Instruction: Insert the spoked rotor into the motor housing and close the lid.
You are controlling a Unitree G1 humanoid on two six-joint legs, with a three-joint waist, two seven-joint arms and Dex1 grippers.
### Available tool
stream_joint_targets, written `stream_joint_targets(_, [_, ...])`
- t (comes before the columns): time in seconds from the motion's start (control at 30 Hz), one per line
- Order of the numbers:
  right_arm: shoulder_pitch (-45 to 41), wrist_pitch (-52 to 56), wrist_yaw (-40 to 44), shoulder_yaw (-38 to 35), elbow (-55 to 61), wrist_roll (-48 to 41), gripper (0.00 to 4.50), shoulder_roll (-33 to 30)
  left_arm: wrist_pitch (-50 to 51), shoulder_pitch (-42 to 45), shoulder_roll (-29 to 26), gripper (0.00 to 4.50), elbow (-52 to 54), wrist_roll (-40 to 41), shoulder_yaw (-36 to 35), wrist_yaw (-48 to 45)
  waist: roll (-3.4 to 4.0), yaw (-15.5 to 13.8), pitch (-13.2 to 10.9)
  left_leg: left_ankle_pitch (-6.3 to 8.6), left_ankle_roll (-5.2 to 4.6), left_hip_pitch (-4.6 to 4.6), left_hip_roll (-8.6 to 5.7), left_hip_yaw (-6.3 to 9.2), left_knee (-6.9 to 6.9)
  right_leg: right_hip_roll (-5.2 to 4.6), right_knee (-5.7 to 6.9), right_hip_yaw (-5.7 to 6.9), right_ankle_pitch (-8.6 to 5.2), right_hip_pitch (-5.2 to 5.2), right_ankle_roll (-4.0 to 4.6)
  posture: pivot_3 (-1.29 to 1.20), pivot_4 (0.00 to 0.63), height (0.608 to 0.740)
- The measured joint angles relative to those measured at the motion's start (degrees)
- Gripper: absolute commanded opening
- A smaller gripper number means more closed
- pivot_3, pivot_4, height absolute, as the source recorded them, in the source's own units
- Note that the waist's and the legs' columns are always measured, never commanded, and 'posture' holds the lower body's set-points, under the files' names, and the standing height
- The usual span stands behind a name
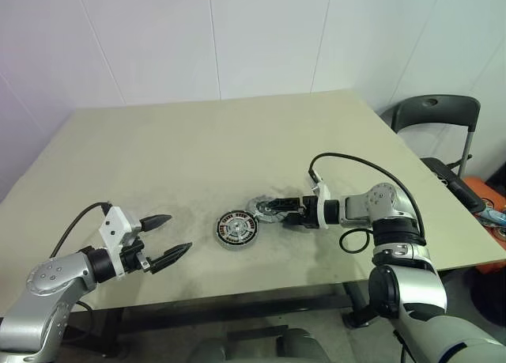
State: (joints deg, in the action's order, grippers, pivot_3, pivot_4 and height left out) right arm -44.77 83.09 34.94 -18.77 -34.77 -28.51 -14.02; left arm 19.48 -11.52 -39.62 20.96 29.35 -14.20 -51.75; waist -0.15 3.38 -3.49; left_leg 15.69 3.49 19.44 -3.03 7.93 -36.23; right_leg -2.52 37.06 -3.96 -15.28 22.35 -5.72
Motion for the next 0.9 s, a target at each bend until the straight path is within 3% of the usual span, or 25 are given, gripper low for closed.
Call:
stream_joint_targets(0.27, [-0.06,-5.76,-6.04,-6.79,-3.03,-2.46,4.45,3.81,0.08,0.38,-0.28,4.50,0.01,0.01,-0.07,-0.24,0.02,0.72,0.00,0.00,0.00,-0.04,0.02,0.00,-0.01,0.00,0.00,-0.01,0.01,-0.03,0.02,0.00,0.000,0.740])
stream_joint_targets(0.7, [-0.04,-3.63,-5.47,-5.52,3.51,-7.01,4.45,4.54,0.06,0.71,-0.80,4.50,-0.38,0.01,-0.23,-0.64,0.09,0.65,-0.05,0.01,-0.01,0.27,0.01,0.00,0.27,-0.03,-0.09,-0.01,0.17,0.34,-0.03,0.00,0.000,0.740])
stream_joint_targets(0.9, [0.62,0.67,-3.31,-1.63,10.00,-10.38,4.45,5.02,0.05,0.67,-0.83,4.50,-0.56,0.02,-0.61,-0.55,0.11,0.61,-0.06,0.01,-0.01,0.30,0.01,0.01,0.25,-0.04,-0.10,0.00,0.16,0.35,-0.02,0.00,0.000,0.740])
